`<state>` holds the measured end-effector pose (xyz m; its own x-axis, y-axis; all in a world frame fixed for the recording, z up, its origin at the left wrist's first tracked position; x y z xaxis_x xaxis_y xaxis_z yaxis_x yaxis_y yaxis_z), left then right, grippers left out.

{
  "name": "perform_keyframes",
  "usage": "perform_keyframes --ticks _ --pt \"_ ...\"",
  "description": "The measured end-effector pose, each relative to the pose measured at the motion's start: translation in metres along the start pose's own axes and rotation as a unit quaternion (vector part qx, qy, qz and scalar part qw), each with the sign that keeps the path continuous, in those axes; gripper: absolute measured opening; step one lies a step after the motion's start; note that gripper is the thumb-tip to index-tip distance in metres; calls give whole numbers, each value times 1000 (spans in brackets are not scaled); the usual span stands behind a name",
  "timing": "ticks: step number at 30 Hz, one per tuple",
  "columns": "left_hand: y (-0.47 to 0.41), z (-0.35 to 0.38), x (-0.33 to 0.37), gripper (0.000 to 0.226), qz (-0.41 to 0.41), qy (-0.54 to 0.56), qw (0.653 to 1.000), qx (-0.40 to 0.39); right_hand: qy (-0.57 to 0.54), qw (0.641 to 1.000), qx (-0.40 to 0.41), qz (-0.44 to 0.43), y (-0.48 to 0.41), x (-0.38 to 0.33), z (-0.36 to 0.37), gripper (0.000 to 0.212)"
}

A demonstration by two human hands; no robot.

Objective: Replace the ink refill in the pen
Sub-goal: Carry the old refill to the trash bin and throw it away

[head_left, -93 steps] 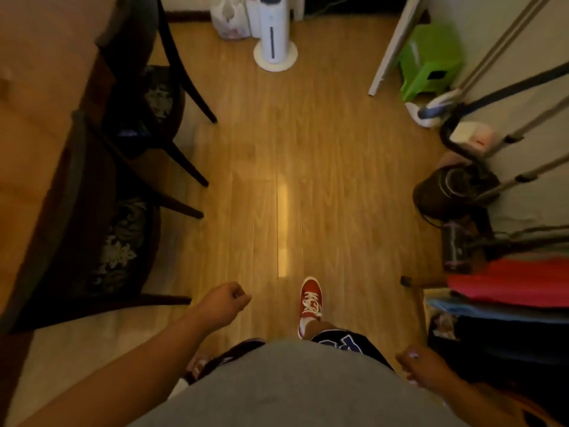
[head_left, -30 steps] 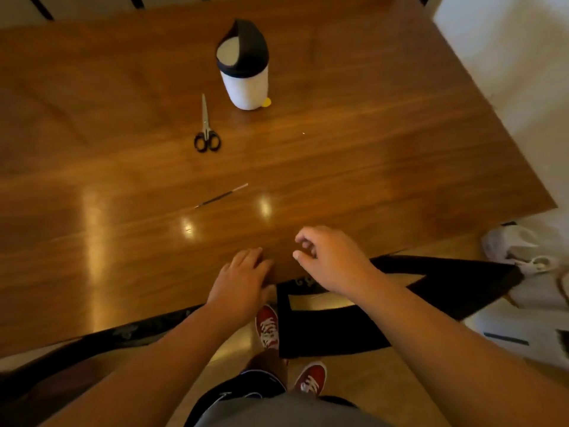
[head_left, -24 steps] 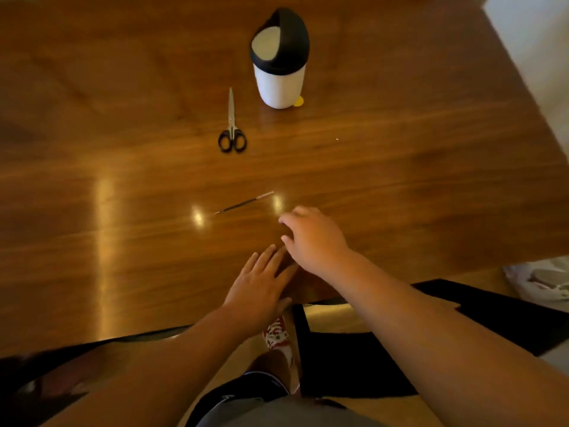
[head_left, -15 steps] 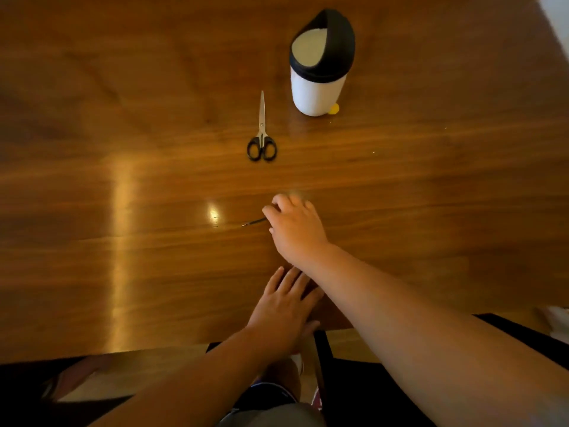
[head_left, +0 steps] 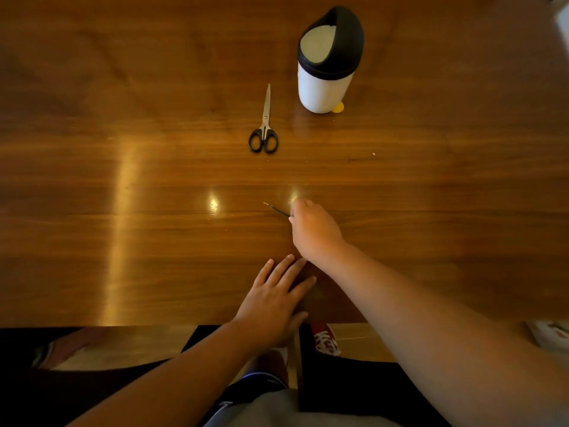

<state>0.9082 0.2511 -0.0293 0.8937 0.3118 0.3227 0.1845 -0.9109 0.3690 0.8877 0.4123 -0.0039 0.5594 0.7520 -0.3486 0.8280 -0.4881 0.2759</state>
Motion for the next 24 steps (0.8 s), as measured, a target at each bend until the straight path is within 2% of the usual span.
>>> perform_keyframes --ticks 4,8,13,15,17,20,24 --pt "7 1 8 63 -38 24 999 6 -206 972 -38 109 35 30 -9 22" --pt "27 4 18 62 -95 57 993 33 -339 917 -99 186 83 54 -13 17" --pt "71 15 35 47 -190 129 970 80 -379 870 -232 213 141 78 -26 14" --pt "92 25 43 37 -233 177 950 105 -359 870 -278 194 163 80 -27 14" --pt "119 41 51 27 -306 276 904 112 -314 889 -296 155 184 77 -23 14" --pt "166 80 66 10 -412 431 795 113 -245 915 -310 78 207 60 -16 14" --pt "244 148 94 14 -551 520 636 148 -167 938 -296 -72 219 10 -7 15"
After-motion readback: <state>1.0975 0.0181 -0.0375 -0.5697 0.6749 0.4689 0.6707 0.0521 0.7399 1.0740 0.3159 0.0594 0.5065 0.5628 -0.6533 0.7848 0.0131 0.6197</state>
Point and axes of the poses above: each hand's wrist, its own y-axis away from the middle knuckle, its own z-axis out of the palm, x = y × z, the point moved 2 cm from there along -y, towards the middle knuckle, and after that the axes turned 3 degrees about y, right-handed, at the moved point
